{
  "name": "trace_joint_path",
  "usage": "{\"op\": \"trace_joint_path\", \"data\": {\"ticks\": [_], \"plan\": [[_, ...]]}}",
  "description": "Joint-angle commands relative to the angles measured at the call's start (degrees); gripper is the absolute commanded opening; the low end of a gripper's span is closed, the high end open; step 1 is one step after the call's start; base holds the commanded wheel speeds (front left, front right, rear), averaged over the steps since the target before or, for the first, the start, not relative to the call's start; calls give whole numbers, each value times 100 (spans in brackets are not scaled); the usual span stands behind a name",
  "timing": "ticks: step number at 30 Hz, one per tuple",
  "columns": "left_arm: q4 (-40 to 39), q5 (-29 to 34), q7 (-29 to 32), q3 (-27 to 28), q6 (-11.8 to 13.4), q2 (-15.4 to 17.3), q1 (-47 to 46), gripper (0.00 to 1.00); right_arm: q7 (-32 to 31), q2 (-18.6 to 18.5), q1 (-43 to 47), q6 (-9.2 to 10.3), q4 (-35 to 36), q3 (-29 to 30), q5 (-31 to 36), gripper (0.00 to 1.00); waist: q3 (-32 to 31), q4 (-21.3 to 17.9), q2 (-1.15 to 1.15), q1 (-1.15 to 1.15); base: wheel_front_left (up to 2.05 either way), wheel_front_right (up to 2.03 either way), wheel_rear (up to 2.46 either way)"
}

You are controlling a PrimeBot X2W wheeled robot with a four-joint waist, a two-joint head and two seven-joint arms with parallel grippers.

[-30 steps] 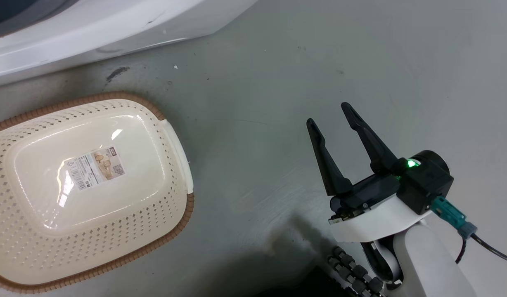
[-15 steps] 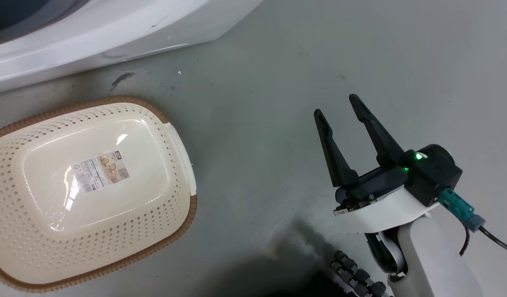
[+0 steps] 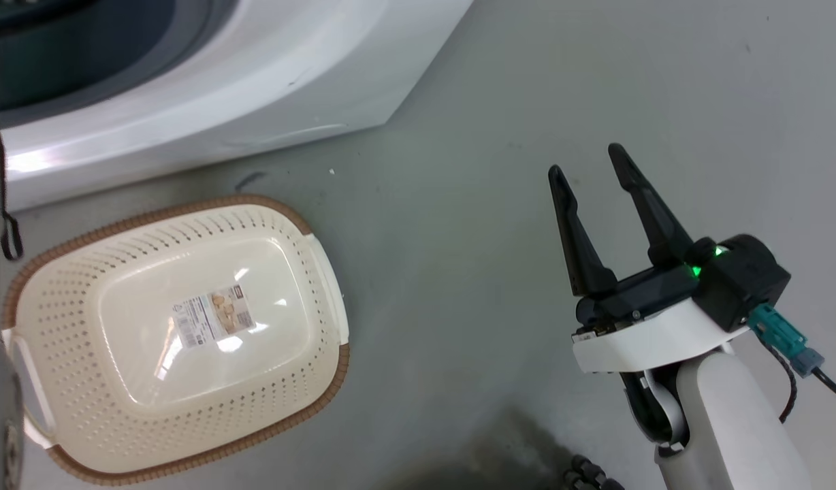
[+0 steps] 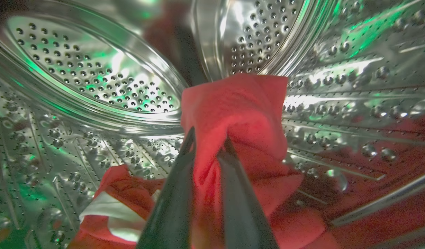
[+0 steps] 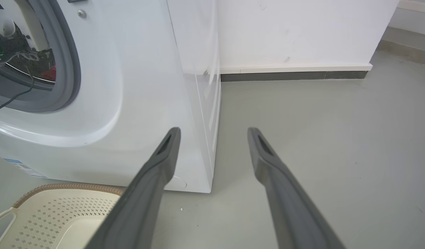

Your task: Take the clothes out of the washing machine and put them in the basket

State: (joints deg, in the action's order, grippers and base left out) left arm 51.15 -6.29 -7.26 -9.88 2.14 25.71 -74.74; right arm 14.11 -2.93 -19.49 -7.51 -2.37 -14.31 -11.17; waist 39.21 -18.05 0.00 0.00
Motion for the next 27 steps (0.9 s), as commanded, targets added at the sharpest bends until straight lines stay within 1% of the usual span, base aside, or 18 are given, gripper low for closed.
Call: {"op": "trace_joint_path", "data": {"ticks": [1,3,6,11,19,23,27], "plan": [[12,-55,-123,48,31,-47,104,0,-6,9,119,4,-18,18,9,100,-251,74,0,0,0,0,0],[132,-158,-427,85,23,-104,394,0,-32,9,175,4,-57,40,5,100,-479,104,0,0,0,0,0],[225,-326,-675,189,22,-240,782,0,-92,9,302,4,-85,101,51,100,-812,169,0,0,0,0,0],[108,-575,-795,391,-7,-410,1472,0,-185,9,541,4,-81,188,114,100,-1344,307,0,0,0,0,0],[-889,-741,-807,761,-108,-655,2667,0,-390,9,923,4,40,372,202,100,-2048,607,0,0,0,0,0],[-1319,-680,-801,857,-157,-819,3210,0,-497,9,1081,4,142,447,219,100,-2325,730,0,0,0,0,0],[-1822,-602,-802,982,-129,-969,3741,0,-571,9,1221,4,218,502,226,100,-2602,827,0,0,0,0,0]]}}
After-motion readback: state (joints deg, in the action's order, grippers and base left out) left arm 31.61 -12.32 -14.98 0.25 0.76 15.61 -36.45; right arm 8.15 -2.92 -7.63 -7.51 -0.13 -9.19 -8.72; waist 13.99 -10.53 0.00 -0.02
